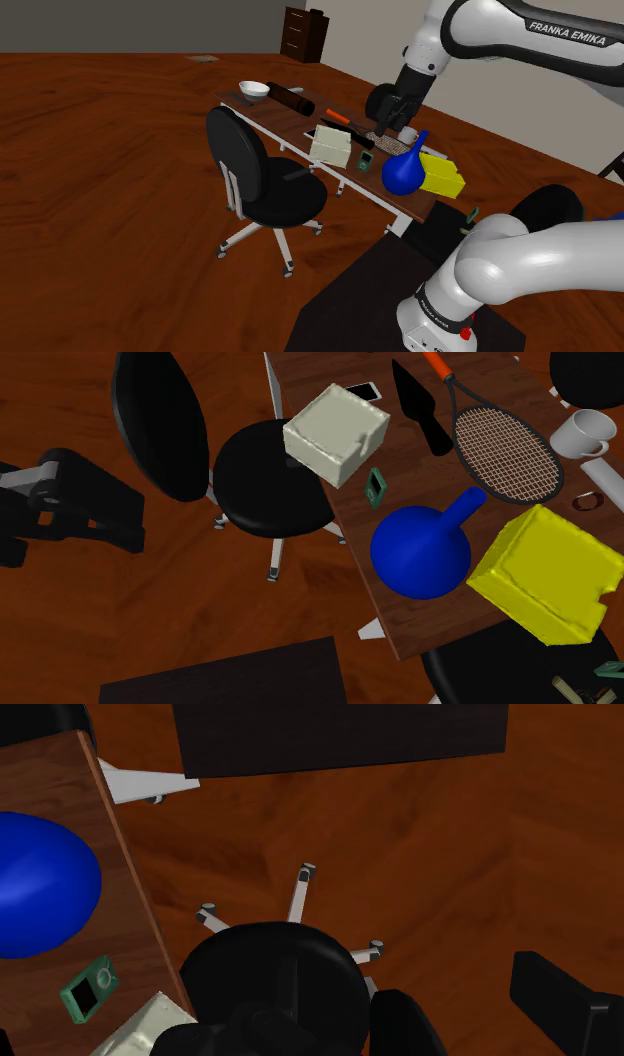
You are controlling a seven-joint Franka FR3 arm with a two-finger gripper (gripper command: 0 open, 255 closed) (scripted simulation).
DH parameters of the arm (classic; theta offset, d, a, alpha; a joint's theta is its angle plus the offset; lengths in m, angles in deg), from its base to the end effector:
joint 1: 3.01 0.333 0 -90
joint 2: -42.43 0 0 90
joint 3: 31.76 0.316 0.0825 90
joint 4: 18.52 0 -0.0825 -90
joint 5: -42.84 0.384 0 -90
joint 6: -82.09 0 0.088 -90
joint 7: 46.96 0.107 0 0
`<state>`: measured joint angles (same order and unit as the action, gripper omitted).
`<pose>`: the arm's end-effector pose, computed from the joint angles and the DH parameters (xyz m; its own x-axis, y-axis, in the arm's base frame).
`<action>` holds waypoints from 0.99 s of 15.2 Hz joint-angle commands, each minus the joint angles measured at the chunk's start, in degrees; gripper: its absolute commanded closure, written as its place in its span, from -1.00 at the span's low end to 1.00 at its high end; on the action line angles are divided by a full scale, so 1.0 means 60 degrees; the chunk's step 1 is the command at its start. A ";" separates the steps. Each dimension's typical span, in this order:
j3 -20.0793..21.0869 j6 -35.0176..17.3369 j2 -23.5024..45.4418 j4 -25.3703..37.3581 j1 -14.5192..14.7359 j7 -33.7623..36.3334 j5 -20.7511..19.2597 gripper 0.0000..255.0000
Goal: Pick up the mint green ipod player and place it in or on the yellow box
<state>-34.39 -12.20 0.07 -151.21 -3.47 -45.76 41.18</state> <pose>0.3271 -0.0249 0.6014 0.9957 -0.0627 0.0685 -0.0626 -0.9980 -0.0034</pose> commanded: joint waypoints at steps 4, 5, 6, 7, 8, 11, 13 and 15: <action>-0.0225 -0.0708 0.0794 0.0039 -0.0255 0.0176 -0.0108 -1.00; -0.0302 -0.0935 0.1068 0.0071 -0.0337 0.0235 -0.0138 -1.00; -0.0381 -0.1157 0.1347 0.0113 -0.0415 0.0292 -0.0166 -1.00; -0.0462 -0.1373 0.1629 0.0164 -0.0493 0.0349 -0.0191 -1.00; -0.0543 -0.1584 0.1915 0.0224 -0.0568 0.0405 -0.0211 -1.00; -0.0792 -0.2180 0.2791 0.0458 -0.0786 0.0563 -0.0247 -1.00; -0.0966 -0.2545 0.3387 0.0657 -0.0919 0.0660 -0.0248 -1.00; -0.1140 -0.2884 0.3990 0.0889 -0.1051 0.0746 -0.0225 -1.00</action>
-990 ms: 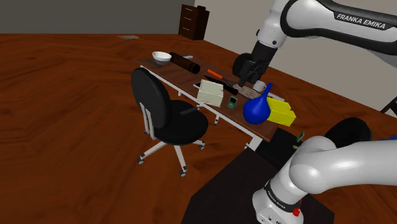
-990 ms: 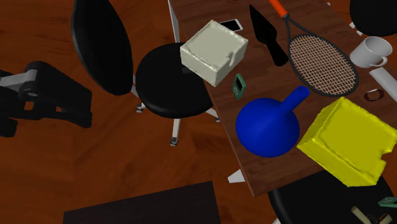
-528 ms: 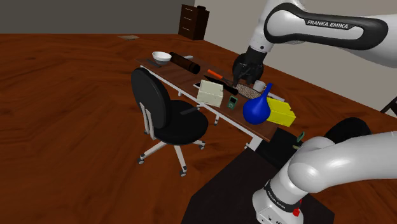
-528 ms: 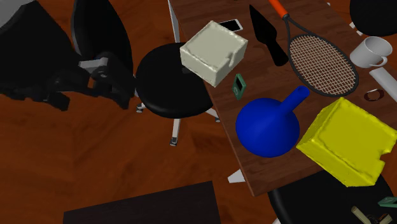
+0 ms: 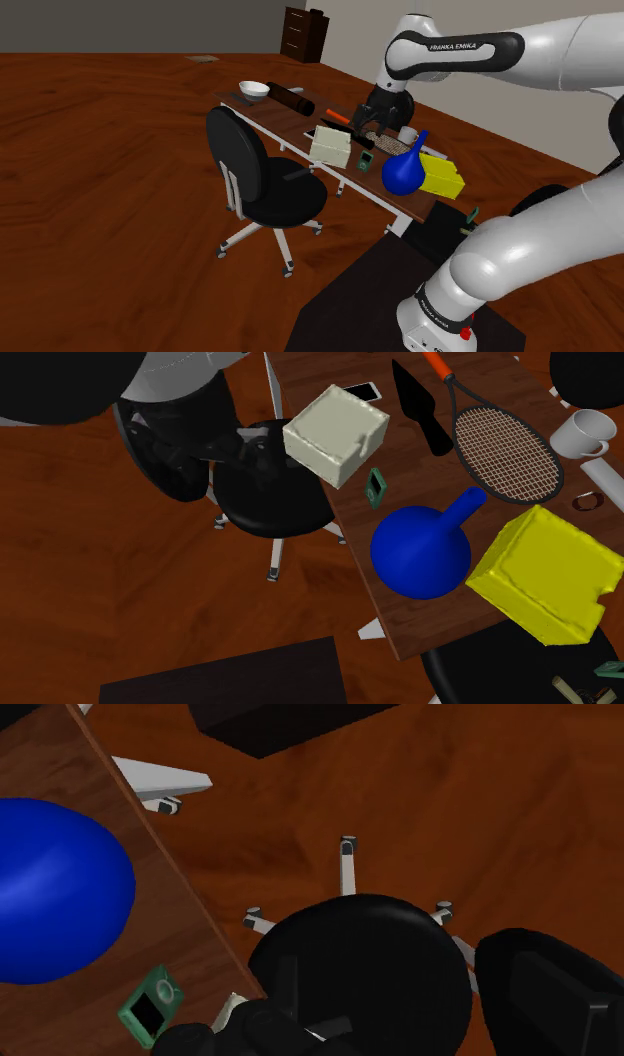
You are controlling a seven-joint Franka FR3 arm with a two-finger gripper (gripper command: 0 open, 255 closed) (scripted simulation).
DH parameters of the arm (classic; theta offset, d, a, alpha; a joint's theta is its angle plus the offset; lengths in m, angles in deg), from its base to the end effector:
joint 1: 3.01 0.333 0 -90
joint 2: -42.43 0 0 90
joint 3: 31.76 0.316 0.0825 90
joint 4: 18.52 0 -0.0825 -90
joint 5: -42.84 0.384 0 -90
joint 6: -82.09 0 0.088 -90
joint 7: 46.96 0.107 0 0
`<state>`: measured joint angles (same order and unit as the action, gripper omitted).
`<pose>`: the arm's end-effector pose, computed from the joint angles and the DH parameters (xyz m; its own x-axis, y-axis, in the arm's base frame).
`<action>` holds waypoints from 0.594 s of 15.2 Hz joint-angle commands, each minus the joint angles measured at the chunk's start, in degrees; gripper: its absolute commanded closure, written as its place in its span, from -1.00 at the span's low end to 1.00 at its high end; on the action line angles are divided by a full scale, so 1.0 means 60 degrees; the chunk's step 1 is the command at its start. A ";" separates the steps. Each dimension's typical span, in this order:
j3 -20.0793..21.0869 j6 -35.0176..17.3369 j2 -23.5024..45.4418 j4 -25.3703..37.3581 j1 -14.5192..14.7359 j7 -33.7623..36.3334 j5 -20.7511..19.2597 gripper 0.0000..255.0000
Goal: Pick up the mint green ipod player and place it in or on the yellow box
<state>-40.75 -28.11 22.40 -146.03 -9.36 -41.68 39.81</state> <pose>0.4355 -0.1291 0.5166 0.9436 -0.3282 0.0435 -0.3282 -0.9446 -0.0072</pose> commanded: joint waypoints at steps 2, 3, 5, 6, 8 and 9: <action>-0.0256 -0.0543 0.0877 0.0287 -0.0197 0.0141 0.0052 -1.00; -0.0344 -0.0688 0.1183 0.0430 -0.0260 0.0173 0.0086 -1.00; -0.0520 -0.0956 0.1798 0.0737 -0.0386 0.0229 0.0175 -1.00; -0.0605 -0.1079 0.2107 0.0902 -0.0450 0.0252 0.0230 -1.00; -0.0773 -0.1302 0.2728 0.1252 -0.0582 0.0288 0.0362 -1.00; -0.0854 -0.1402 0.3039 0.1437 -0.0651 0.0302 0.0439 -1.00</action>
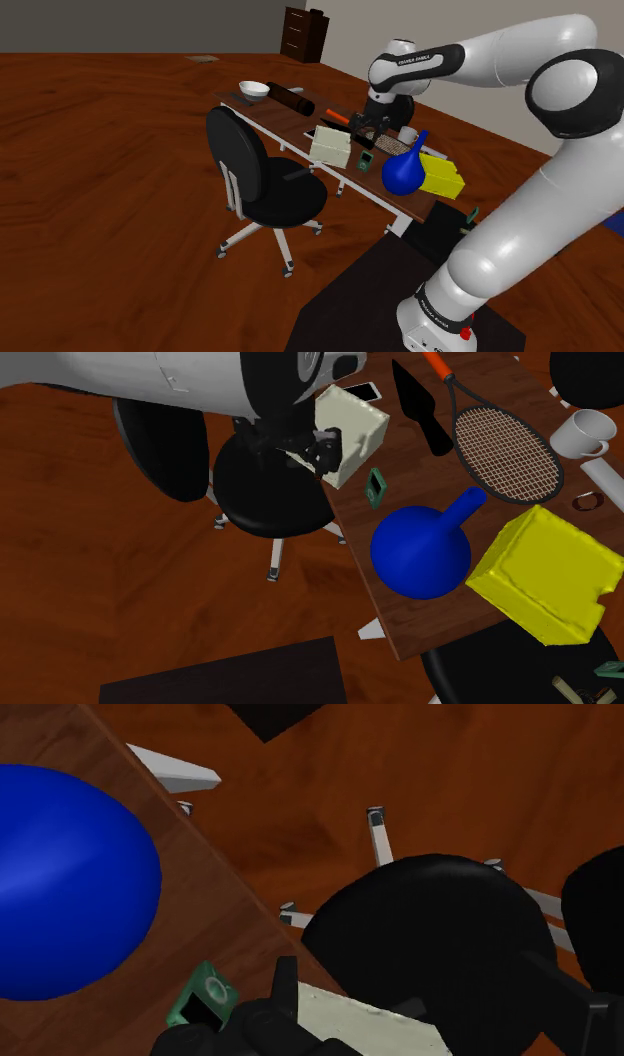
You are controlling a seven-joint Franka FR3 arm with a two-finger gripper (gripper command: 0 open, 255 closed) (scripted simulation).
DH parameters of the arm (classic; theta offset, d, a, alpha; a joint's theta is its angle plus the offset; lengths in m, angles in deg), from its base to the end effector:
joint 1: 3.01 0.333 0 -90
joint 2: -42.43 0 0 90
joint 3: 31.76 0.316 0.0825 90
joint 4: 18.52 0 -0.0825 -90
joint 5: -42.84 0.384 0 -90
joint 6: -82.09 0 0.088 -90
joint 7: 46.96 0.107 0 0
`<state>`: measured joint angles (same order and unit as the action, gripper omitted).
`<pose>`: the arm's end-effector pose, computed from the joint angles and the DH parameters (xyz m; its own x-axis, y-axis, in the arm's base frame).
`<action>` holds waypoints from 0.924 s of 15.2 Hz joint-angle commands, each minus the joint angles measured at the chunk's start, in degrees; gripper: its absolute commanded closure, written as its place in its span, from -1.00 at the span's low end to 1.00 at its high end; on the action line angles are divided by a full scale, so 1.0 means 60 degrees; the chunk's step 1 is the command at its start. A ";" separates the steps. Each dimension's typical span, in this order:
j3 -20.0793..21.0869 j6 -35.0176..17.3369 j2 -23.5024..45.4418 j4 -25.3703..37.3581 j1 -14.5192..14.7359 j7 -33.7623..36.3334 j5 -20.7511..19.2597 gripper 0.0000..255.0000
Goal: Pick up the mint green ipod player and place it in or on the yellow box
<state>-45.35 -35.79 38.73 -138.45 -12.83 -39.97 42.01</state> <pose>0.4892 -0.2144 0.4525 0.8656 -0.5000 0.0266 -0.5000 -0.8660 -0.0055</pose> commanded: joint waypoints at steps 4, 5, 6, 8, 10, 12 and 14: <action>-0.0379 -0.0446 0.1568 0.0983 -0.0382 0.0050 0.0442 -1.00; -0.0442 -0.0507 0.1882 0.1202 -0.0470 0.0055 0.0547 -1.00; -0.0500 -0.0561 0.2196 0.1427 -0.0562 0.0059 0.0656 -1.00; -0.0605 -0.0644 0.2824 0.1899 -0.0761 0.0070 0.0883 -1.00; -0.0693 -0.0697 0.3452 0.2397 -0.0978 0.0087 0.1116 -1.00; -0.0763 -0.0719 0.4080 0.2923 -0.1216 0.0113 0.1350 -1.00; -0.0819 -0.0713 0.4708 0.3478 -0.1471 0.0154 0.1579 -1.00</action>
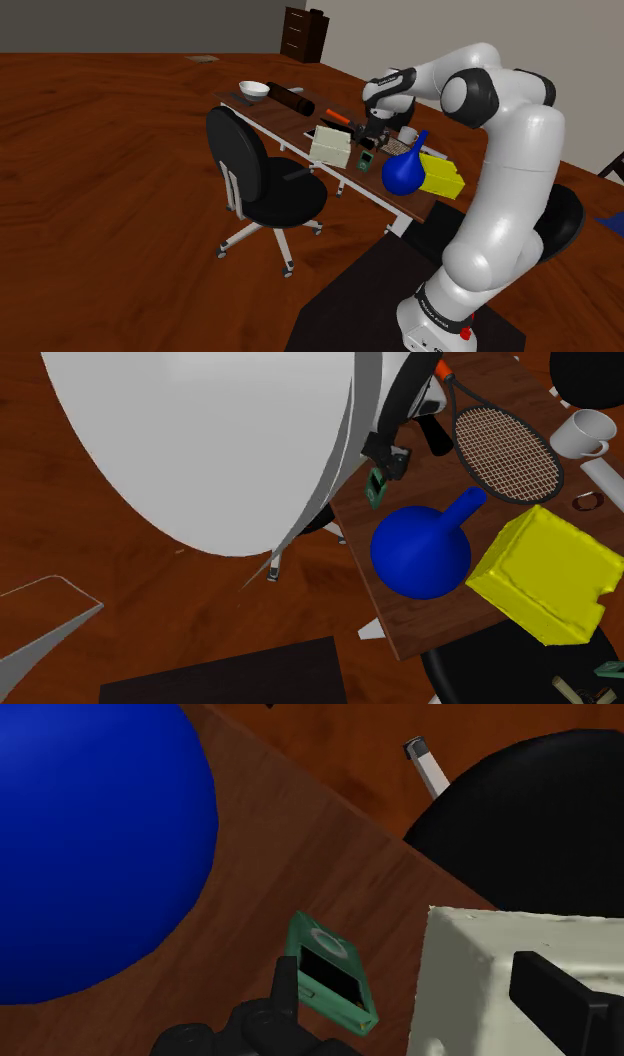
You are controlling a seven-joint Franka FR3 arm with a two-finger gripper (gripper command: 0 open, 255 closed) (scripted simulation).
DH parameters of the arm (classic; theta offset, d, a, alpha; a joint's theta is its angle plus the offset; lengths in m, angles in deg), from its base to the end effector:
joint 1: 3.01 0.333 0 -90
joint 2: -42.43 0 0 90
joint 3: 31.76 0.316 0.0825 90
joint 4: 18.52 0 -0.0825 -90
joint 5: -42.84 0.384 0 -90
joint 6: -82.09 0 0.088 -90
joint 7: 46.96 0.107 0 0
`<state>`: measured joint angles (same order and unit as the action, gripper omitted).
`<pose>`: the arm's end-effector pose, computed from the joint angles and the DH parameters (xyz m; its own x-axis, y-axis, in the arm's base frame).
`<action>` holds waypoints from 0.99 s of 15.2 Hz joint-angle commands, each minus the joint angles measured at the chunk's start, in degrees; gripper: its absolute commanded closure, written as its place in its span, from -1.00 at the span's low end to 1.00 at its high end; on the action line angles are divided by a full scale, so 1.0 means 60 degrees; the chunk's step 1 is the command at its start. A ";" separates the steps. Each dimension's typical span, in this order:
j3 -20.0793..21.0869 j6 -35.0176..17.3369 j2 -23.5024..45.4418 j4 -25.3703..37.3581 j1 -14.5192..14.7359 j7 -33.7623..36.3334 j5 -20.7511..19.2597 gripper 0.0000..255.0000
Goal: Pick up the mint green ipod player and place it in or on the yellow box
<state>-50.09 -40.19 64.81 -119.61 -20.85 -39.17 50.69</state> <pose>0.5366 -0.3637 0.3532 0.6837 -0.7297 0.0023 -0.7297 -0.6837 0.0039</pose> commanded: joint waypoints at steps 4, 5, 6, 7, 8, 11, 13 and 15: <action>-0.0086 0.0087 0.1357 0.1281 -0.0575 0.0120 0.0474 -1.00; -0.0071 -0.0014 0.1415 0.1236 -0.0584 0.0105 0.0496 -1.00; -0.0056 -0.0111 0.1476 0.1197 -0.0593 0.0091 0.0520 -1.00; -0.0041 -0.0206 0.1540 0.1164 -0.0602 0.0076 0.0545 -1.00; -0.0025 -0.0302 0.1605 0.1130 -0.0611 0.0061 0.0569 -1.00; 0.0033 -0.0639 0.1846 0.1026 -0.0647 0.0006 0.0660 -1.00; 0.0033 -0.0640 0.1846 0.1025 -0.0647 0.0006 0.0660 -1.00; 0.0033 -0.0639 0.1846 0.1026 -0.0647 0.0006 0.0660 -1.00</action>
<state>-49.90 -43.97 75.87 -113.43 -24.73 -39.12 54.64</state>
